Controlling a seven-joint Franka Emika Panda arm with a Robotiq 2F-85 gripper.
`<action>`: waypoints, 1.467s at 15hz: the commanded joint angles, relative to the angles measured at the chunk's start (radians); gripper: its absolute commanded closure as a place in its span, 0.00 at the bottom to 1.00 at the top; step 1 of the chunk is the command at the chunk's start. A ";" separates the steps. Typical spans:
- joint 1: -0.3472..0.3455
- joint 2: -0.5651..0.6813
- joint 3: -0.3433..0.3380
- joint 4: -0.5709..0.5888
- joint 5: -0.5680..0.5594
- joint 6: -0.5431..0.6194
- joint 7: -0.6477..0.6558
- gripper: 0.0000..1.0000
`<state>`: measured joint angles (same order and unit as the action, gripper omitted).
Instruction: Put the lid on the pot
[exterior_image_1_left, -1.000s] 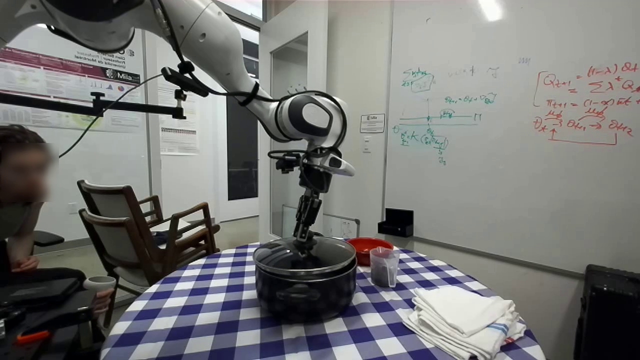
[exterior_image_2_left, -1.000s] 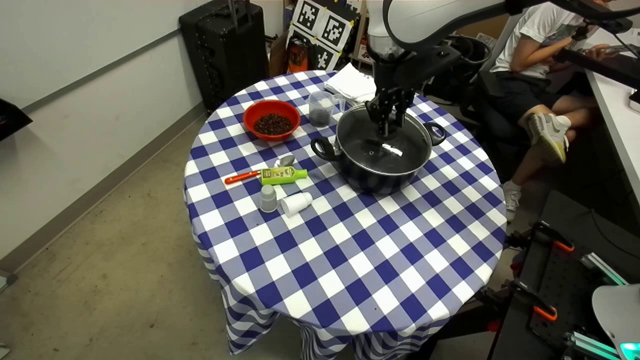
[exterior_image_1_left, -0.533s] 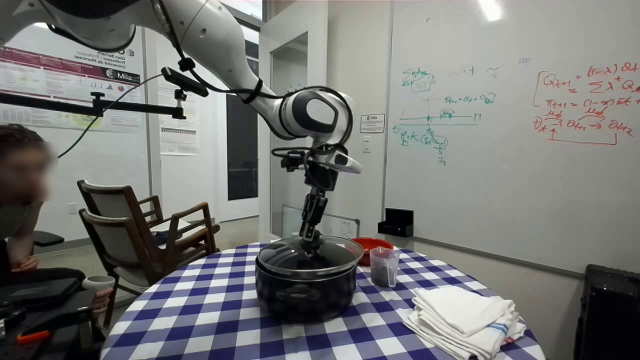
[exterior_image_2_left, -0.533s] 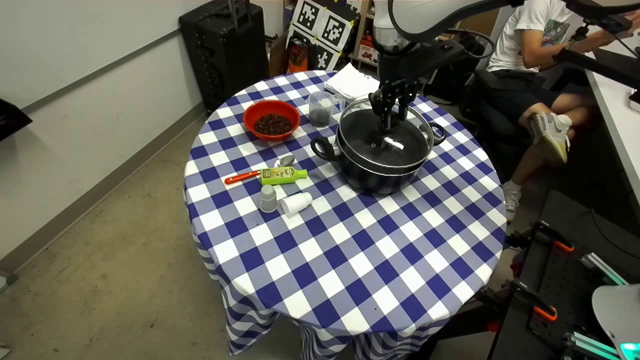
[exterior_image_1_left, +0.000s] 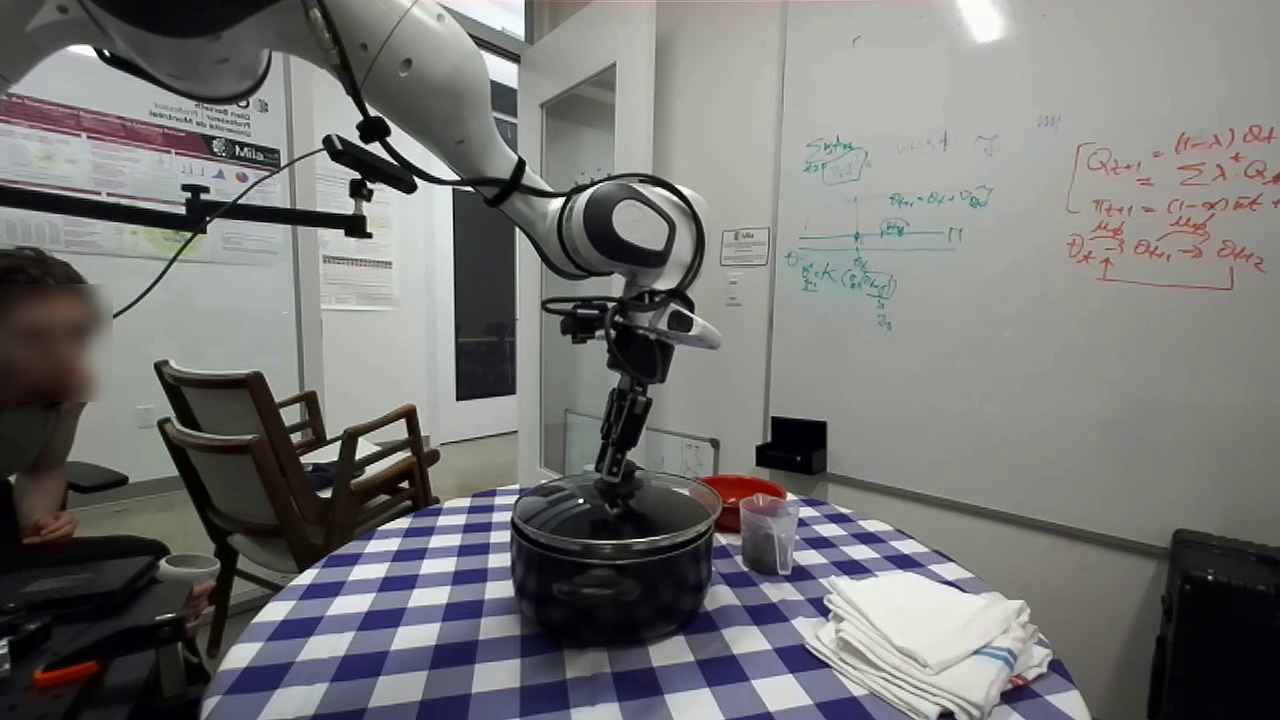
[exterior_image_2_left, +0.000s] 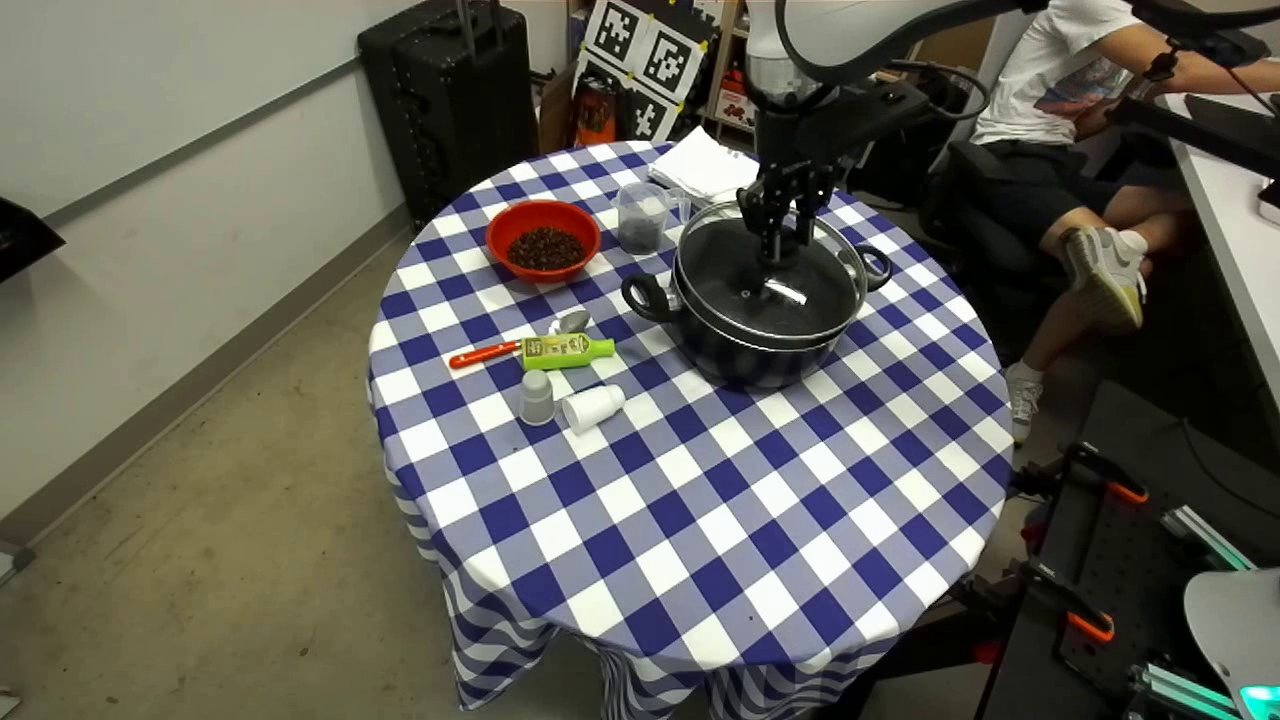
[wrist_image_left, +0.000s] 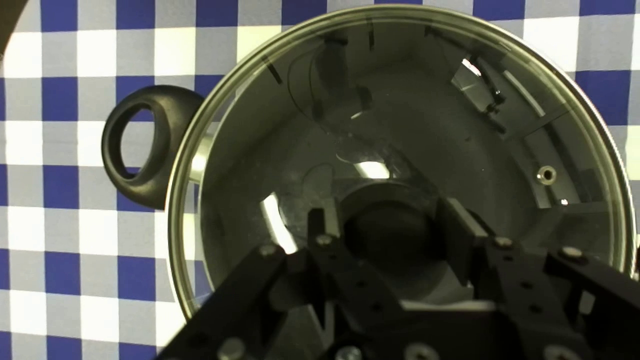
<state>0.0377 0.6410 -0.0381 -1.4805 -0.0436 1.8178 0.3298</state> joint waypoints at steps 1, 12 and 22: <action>0.002 -0.011 0.002 0.011 0.027 -0.038 -0.016 0.75; 0.003 0.010 0.002 0.016 0.030 -0.039 -0.012 0.75; 0.001 0.004 0.004 0.020 0.047 -0.034 -0.009 0.75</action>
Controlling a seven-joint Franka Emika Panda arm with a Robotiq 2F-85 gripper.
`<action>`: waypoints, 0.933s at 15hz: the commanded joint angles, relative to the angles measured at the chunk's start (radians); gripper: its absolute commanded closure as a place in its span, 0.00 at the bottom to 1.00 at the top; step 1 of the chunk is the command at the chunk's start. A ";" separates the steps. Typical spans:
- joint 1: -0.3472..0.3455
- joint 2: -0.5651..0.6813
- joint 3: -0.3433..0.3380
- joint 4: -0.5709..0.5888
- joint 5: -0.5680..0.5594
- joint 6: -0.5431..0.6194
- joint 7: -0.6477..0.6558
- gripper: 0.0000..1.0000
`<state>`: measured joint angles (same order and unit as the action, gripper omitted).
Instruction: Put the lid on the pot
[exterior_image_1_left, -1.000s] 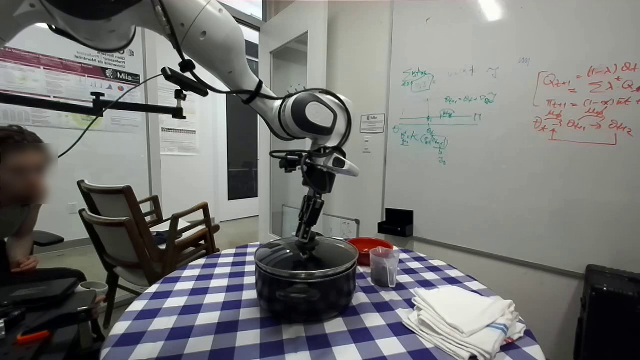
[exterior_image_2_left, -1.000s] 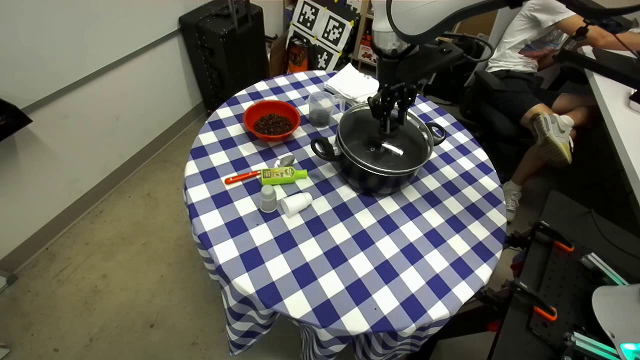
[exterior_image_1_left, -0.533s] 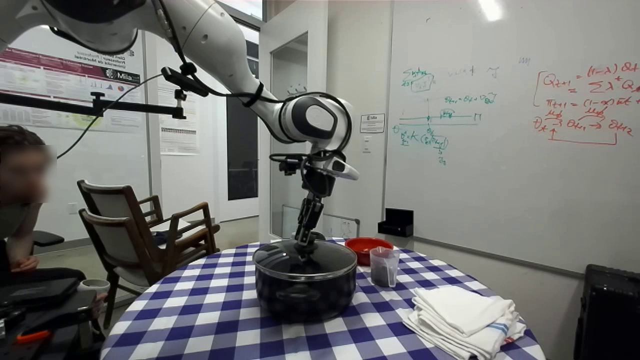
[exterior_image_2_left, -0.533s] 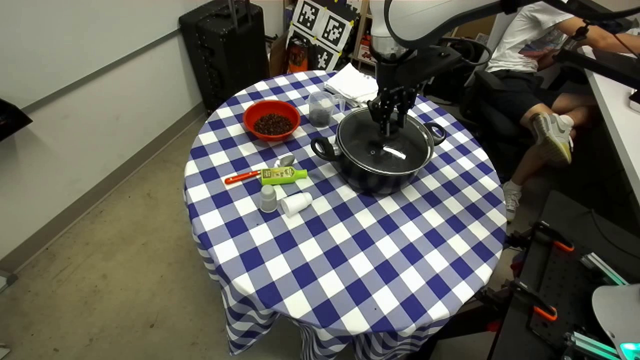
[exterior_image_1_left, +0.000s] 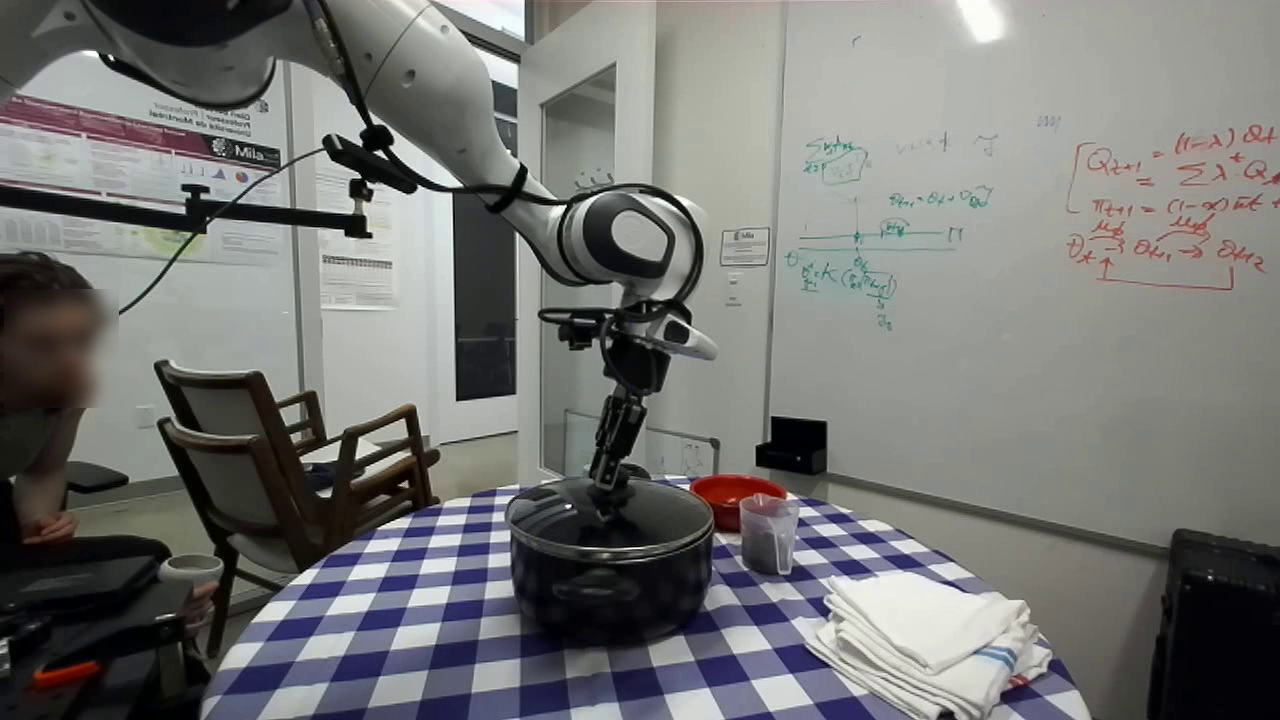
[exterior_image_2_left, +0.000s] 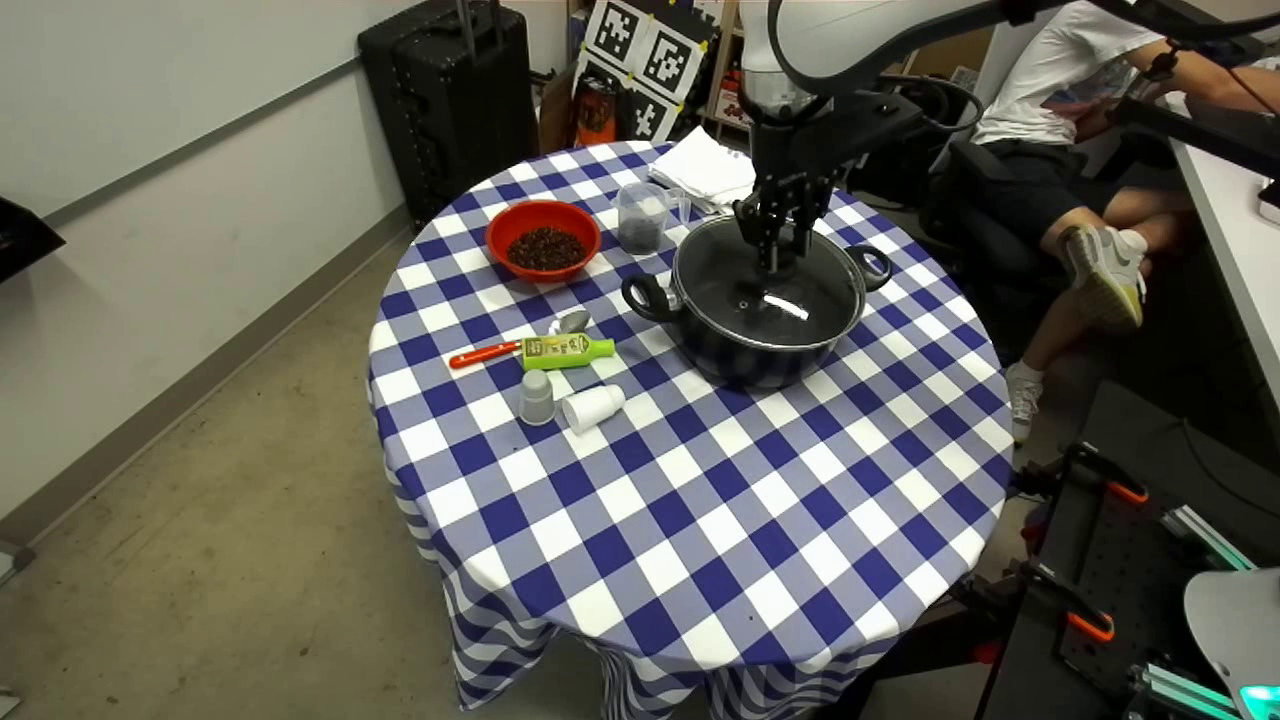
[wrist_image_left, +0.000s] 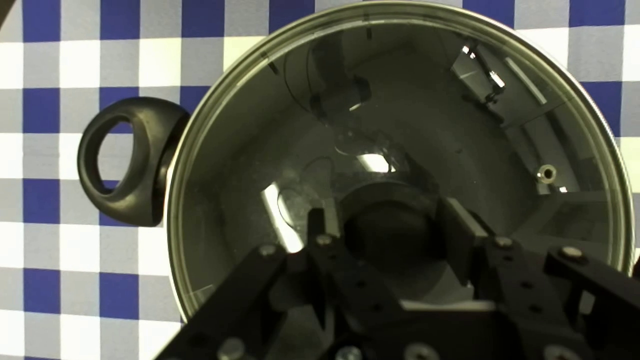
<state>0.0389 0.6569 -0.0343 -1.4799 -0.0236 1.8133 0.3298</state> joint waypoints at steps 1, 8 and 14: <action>-0.001 -0.011 0.000 0.019 0.028 -0.029 -0.010 0.75; -0.006 -0.010 0.003 0.017 0.045 -0.020 -0.008 0.75; -0.009 -0.012 0.002 0.018 0.065 -0.012 -0.006 0.75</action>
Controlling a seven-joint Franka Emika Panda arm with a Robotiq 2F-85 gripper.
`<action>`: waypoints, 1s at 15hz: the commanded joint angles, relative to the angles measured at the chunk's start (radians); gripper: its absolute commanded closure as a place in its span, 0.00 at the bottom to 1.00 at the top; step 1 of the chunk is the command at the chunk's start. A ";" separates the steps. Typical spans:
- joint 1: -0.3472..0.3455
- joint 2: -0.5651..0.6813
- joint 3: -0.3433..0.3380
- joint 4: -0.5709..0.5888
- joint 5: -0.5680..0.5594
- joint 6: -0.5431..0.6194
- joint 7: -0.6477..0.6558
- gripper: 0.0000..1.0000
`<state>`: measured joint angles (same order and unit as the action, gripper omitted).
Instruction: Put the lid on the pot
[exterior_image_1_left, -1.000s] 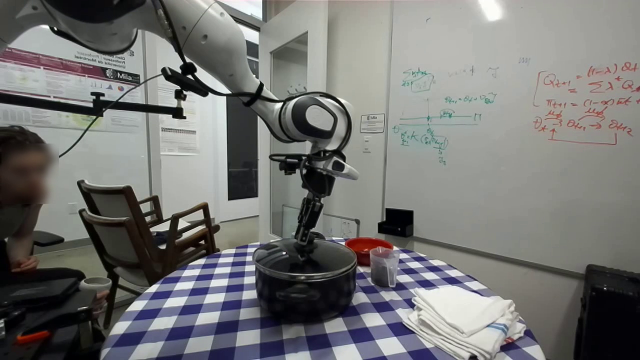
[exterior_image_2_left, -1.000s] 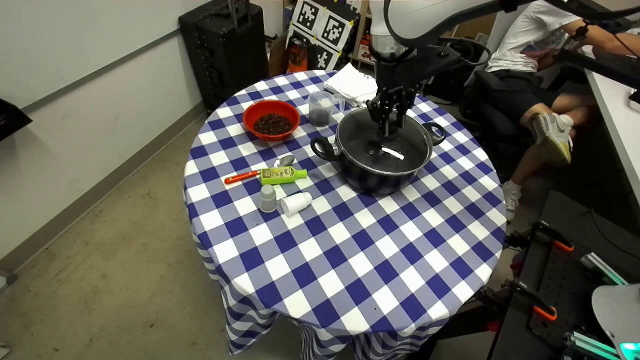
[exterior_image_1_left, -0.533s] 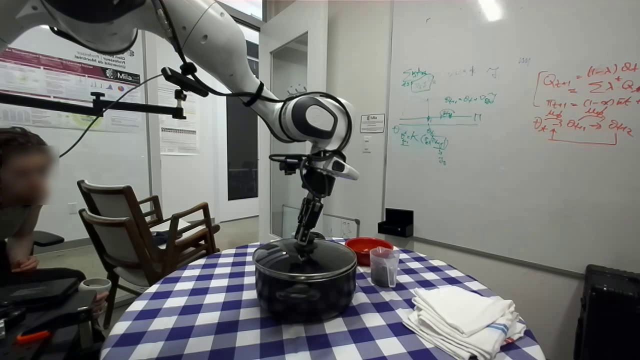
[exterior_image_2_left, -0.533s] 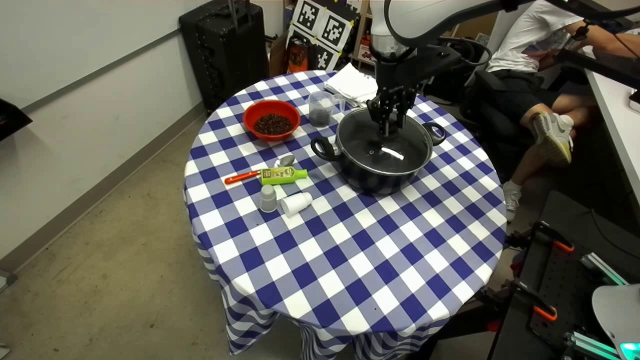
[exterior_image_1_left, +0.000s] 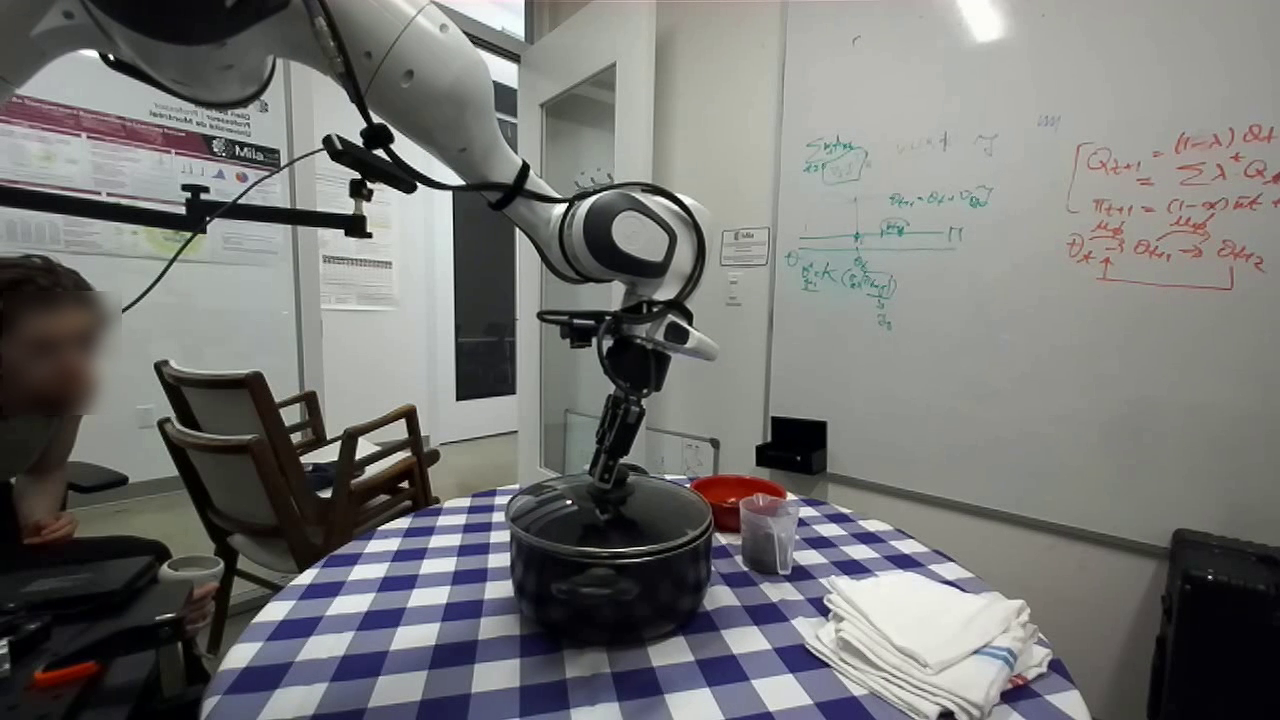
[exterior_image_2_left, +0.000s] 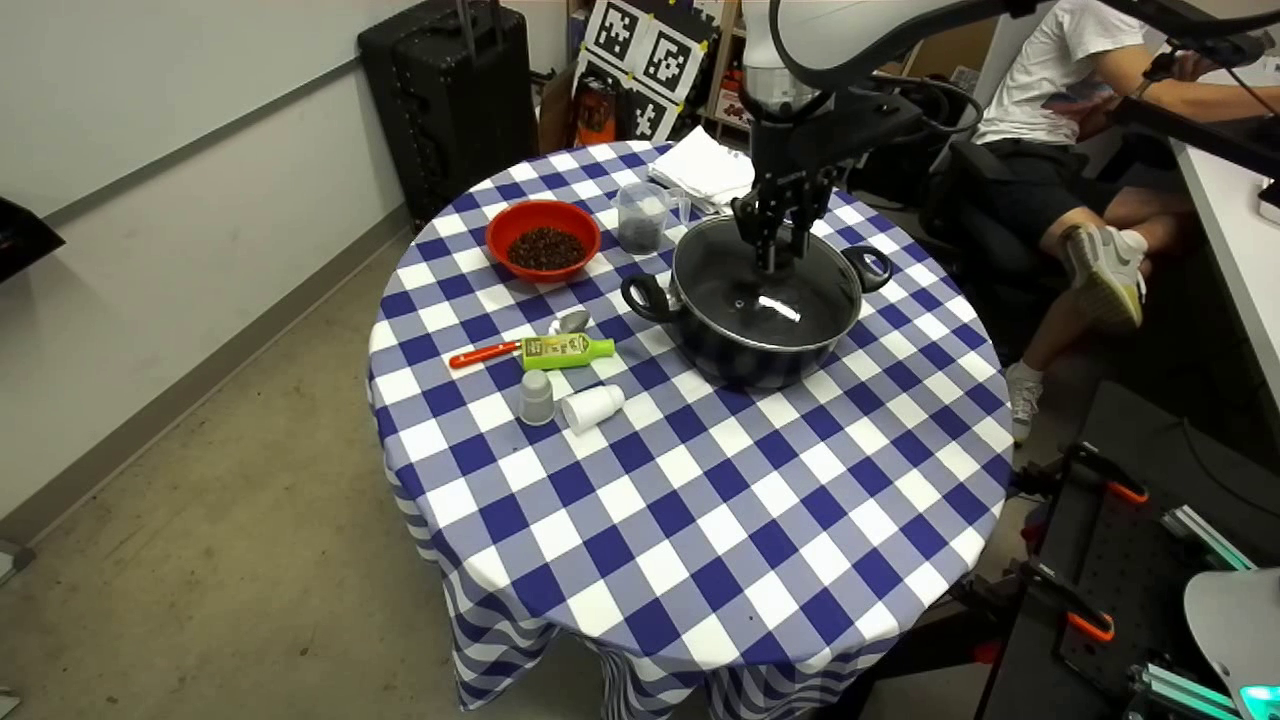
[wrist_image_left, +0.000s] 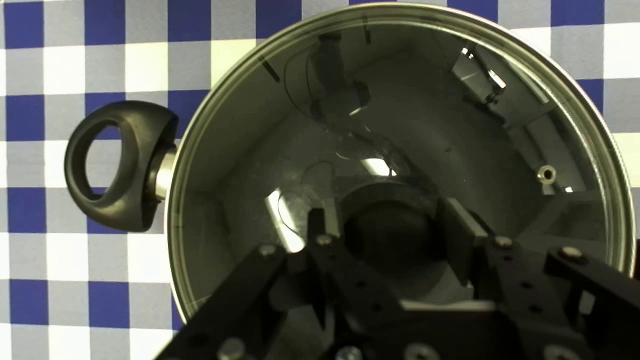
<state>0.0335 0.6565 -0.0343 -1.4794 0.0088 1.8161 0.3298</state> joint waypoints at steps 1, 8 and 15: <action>-0.003 -0.011 0.002 0.018 0.034 -0.014 -0.006 0.75; -0.004 -0.006 -0.003 0.022 0.035 -0.015 -0.003 0.75; -0.013 0.003 -0.010 0.031 0.033 -0.011 -0.002 0.75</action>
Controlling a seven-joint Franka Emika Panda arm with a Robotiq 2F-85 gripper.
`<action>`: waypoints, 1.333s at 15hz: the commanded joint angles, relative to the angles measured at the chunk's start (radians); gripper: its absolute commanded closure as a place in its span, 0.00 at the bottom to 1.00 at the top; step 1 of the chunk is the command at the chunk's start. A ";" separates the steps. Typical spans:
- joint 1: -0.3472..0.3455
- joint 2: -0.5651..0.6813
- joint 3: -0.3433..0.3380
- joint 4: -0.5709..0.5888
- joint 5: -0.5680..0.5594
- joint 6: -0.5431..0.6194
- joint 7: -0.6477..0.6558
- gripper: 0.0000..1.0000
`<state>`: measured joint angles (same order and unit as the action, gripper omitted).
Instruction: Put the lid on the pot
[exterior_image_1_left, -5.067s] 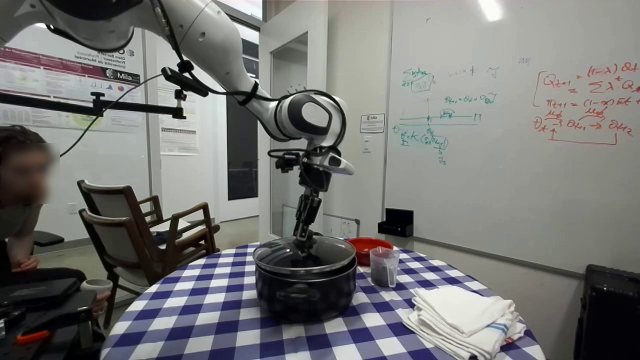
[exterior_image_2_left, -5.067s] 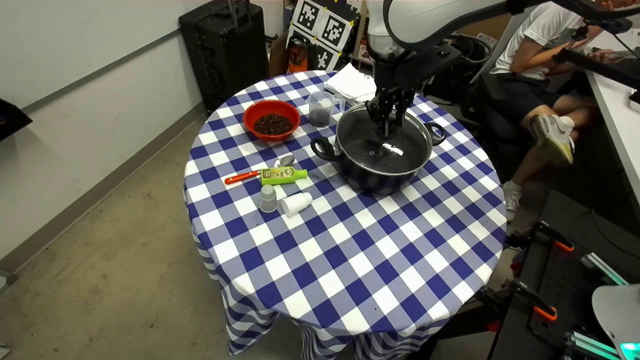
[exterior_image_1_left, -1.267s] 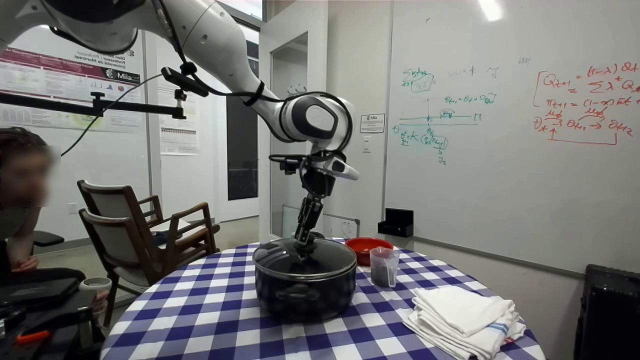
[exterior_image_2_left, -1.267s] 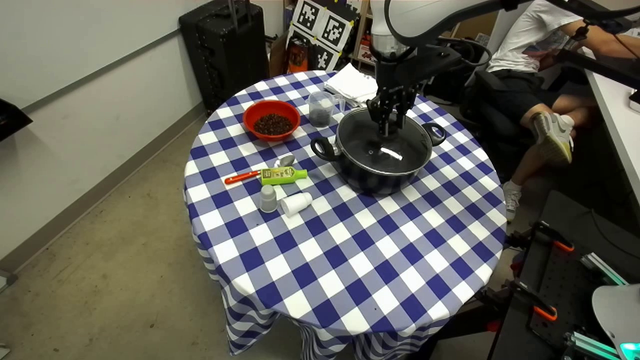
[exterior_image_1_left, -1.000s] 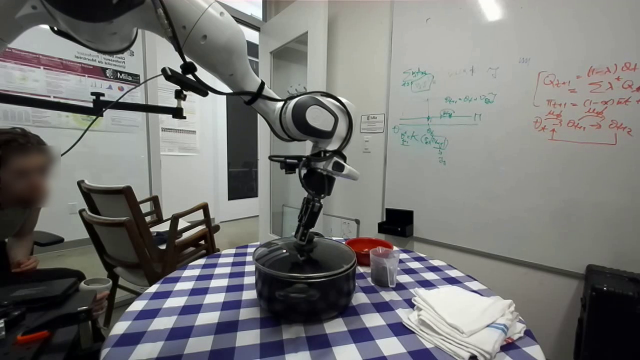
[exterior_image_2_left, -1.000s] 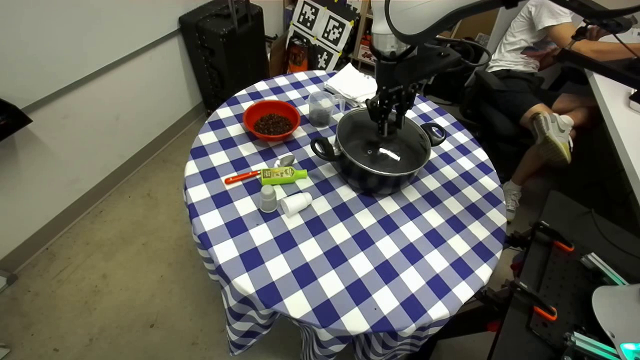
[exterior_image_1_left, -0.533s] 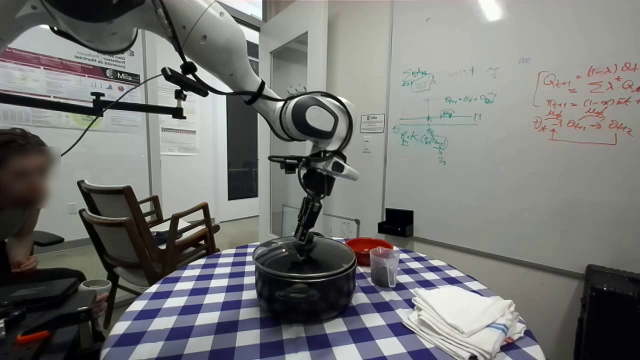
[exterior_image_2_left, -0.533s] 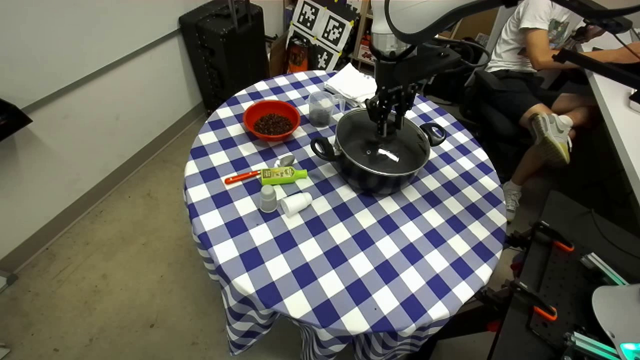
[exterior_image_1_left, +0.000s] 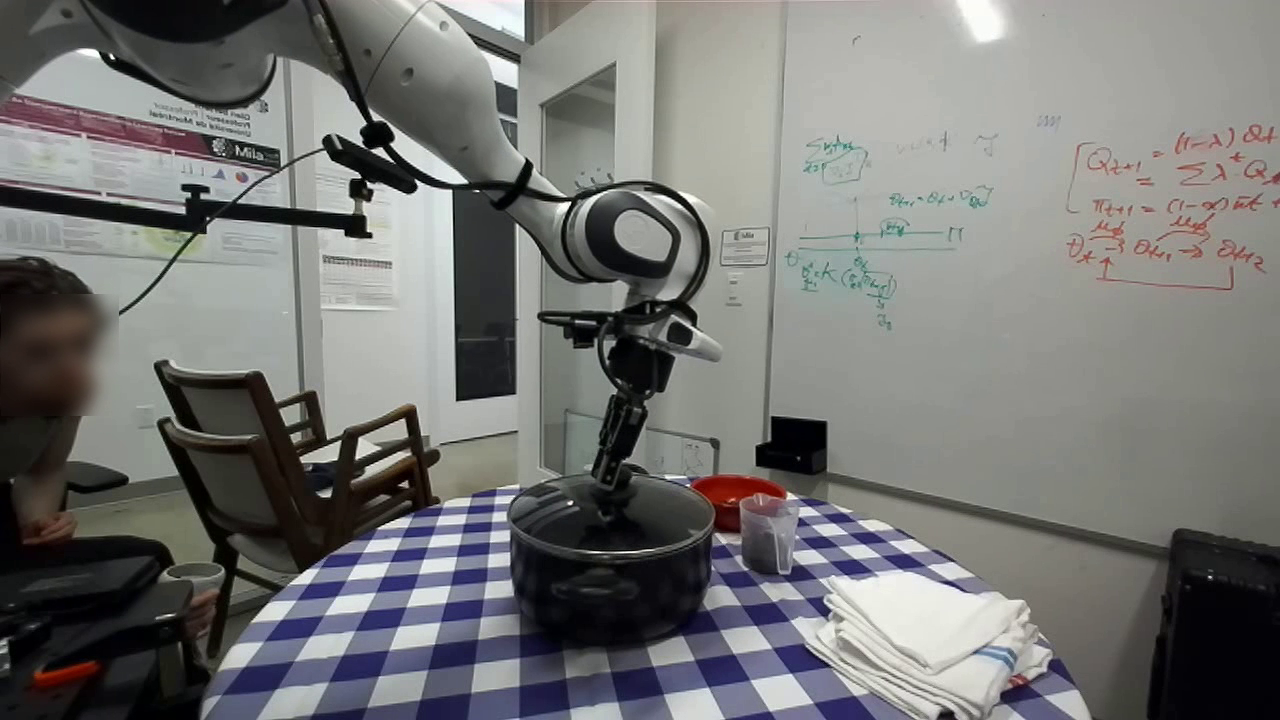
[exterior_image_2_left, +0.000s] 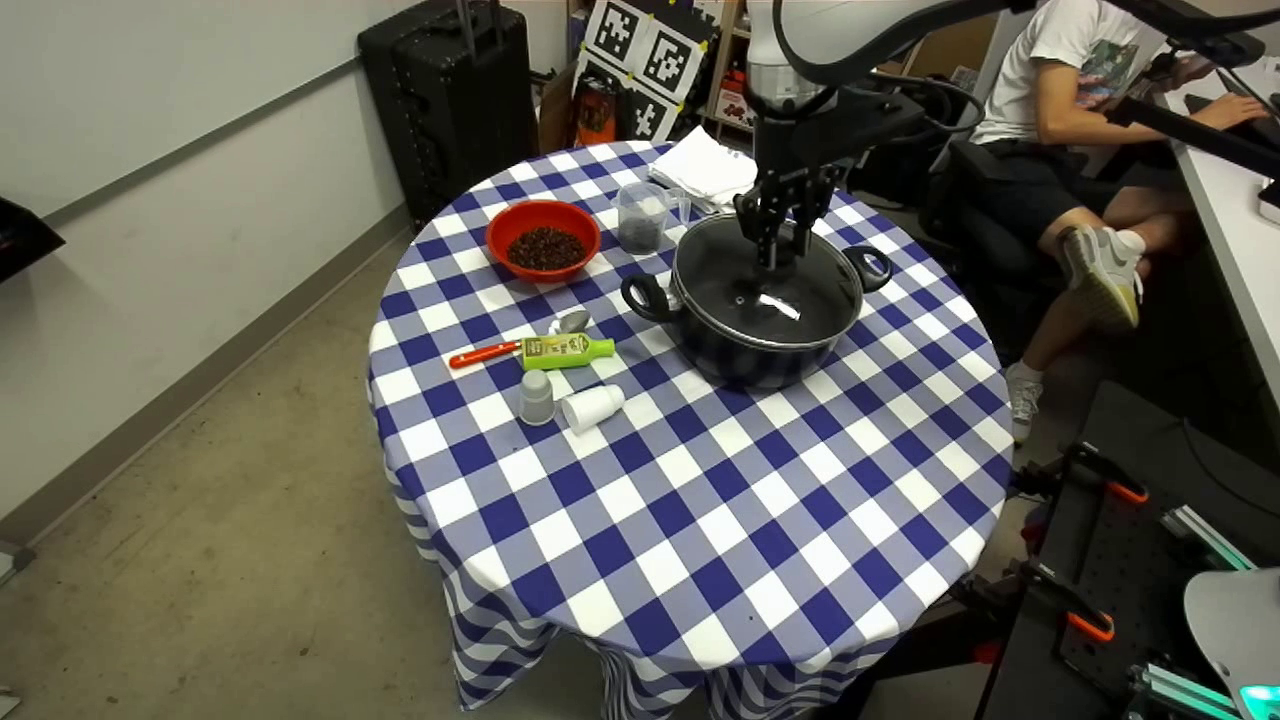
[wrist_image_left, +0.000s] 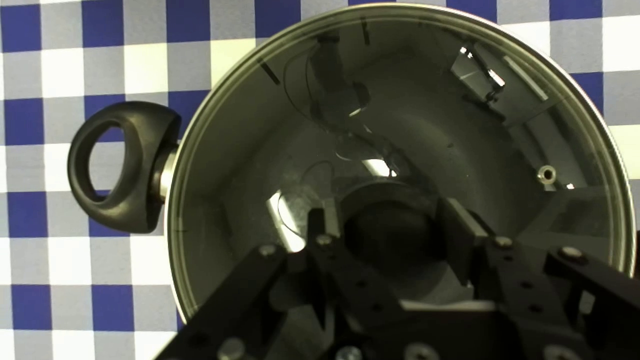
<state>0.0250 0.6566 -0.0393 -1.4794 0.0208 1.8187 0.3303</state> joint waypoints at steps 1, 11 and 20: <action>-0.005 0.002 -0.005 0.031 0.022 -0.011 -0.002 0.75; -0.005 0.001 -0.004 0.025 0.026 -0.009 0.000 0.75; -0.008 0.002 -0.006 0.027 0.029 -0.009 0.003 0.00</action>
<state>0.0187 0.6560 -0.0415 -1.4744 0.0281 1.8212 0.3311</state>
